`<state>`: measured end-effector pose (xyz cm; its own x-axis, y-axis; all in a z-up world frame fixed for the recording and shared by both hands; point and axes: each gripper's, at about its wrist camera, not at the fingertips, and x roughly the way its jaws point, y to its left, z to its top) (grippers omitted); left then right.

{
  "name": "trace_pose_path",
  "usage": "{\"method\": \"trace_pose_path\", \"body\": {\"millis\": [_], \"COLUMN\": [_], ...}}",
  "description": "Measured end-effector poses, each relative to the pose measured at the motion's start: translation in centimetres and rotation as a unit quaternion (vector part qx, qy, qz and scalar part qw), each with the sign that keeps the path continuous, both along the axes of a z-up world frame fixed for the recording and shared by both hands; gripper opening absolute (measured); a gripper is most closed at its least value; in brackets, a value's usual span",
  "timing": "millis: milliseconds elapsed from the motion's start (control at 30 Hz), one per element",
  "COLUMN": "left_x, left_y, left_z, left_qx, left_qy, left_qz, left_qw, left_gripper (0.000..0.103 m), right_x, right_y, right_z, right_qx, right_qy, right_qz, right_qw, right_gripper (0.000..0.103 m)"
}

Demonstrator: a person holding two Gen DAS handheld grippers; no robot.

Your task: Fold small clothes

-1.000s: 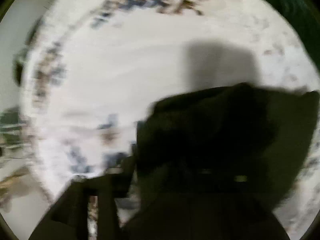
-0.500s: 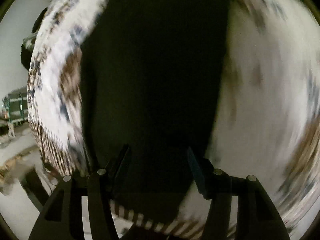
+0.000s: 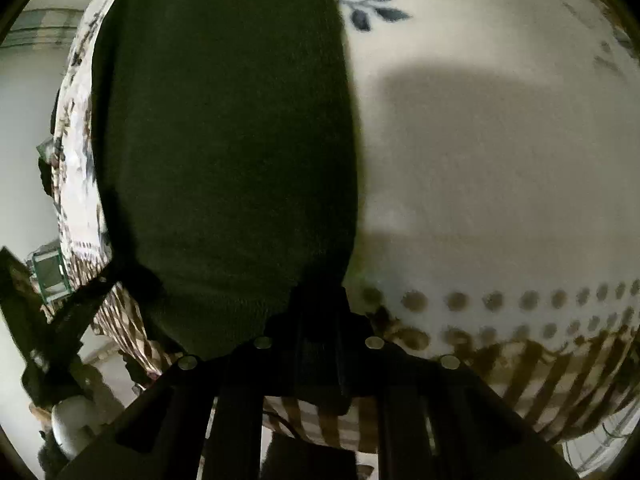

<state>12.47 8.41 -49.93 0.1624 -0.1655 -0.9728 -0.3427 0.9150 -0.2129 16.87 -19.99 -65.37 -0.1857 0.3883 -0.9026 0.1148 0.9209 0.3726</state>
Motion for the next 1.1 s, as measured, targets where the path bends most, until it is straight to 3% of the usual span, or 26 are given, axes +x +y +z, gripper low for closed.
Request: {"method": "trace_pose_path", "body": {"millis": [67,133,200,233,300,367,400,433,500,567,600,633,733,833,933,1033,1067,1100], "left_x": [1.4,3.7,7.9,10.5,17.5,22.8,27.3,28.3,34.2,39.3,40.4,41.6,42.8,45.1,45.4,42.4,40.2,37.9], "left_y": [-0.1,0.2,1.2,1.6,2.5,2.6,2.7,2.9,2.4,1.9,1.9,1.7,2.1,3.3,5.1,6.1,6.3,6.4], "left_z": [1.7,4.6,7.0,7.7,8.5,8.0,7.3,6.5,4.2,1.9,1.3,0.8,1.5,-0.2,-2.4,0.2,1.8,3.3], "left_qx": [-0.014,-0.019,-0.049,-0.062,-0.085,-0.102,-0.105,-0.107,-0.117,-0.111,-0.113,-0.113,-0.113,-0.09,-0.136,-0.153,-0.156,-0.161], "left_qy": [-0.001,-0.028,-0.071,-0.088,-0.128,-0.149,-0.158,-0.16,-0.152,-0.14,-0.144,-0.146,-0.168,-0.15,-0.101,-0.118,-0.131,-0.144], "left_qz": [-0.014,-0.026,-0.026,-0.029,-0.036,-0.046,-0.051,-0.059,-0.074,-0.084,-0.088,-0.096,-0.114,-0.125,-0.097,-0.082,-0.086,-0.089], "left_qw": [0.9998,0.9991,0.9959,0.9937,0.9875,0.9825,0.9805,0.9795,0.9788,0.9803,0.9793,0.9781,0.9727,0.9766,0.9808,0.9778,0.9753,0.9723], "left_gripper": [0.012,0.025,0.051,0.056,0.057,0.057,0.057,0.057,0.057,0.049,0.006,0.003,0.003,0.004,0.011,0.039,0.053,0.056], "right_x": [1.0,2.3,3.8,4.9,7.4,11.0,12.8,14.2,16.7,18.5,19.0,19.3,18.7,17.3,15.7,14.1,13.5,12.7], "right_y": [0.1,0.2,-0.4,-0.7,-1.7,-2.9,-3.4,-3.9,-4.8,-5.5,-5.8,-5.9,-5.7,-5.4,-5.3,-5.1,-4.9,-5.1], "right_z": [0.4,1.1,2.7,3.5,4.7,5.1,5.1,5.0,4.5,3.5,2.9,2.2,0.8,0.4,0.1,0.8,1.2,1.6], "right_qx": [0.003,0.009,0.019,0.018,0.008,0.012,0.008,-0.002,-0.019,-0.016,-0.01,-0.005,-0.004,-0.001,0.003,0.007,0.01,0.014], "right_qy": [0.015,0.031,0.021,0.01,-0.009,-0.025,-0.037,-0.049,-0.068,-0.066,-0.064,-0.062,-0.057,-0.063,-0.057,-0.052,-0.049,-0.045], "right_qz": [0.002,-0.004,-0.017,-0.023,-0.034,-0.054,-0.064,-0.069,-0.088,-0.118,-0.134,-0.146,-0.173,-0.192,-0.208,-0.214,-0.214,-0.215], "right_qw": [1.0,0.999,0.999,1.0,0.999,0.998,0.997,0.996,0.994,0.991,0.989,0.987,0.983,0.979,0.976,0.975,0.976,0.975], "right_gripper": [0.02,0.039,0.055,0.058,0.059,0.059,0.059,0.059,0.059,0.059,0.059,0.059,0.059,0.059,0.059,0.059,0.059,0.059]}}
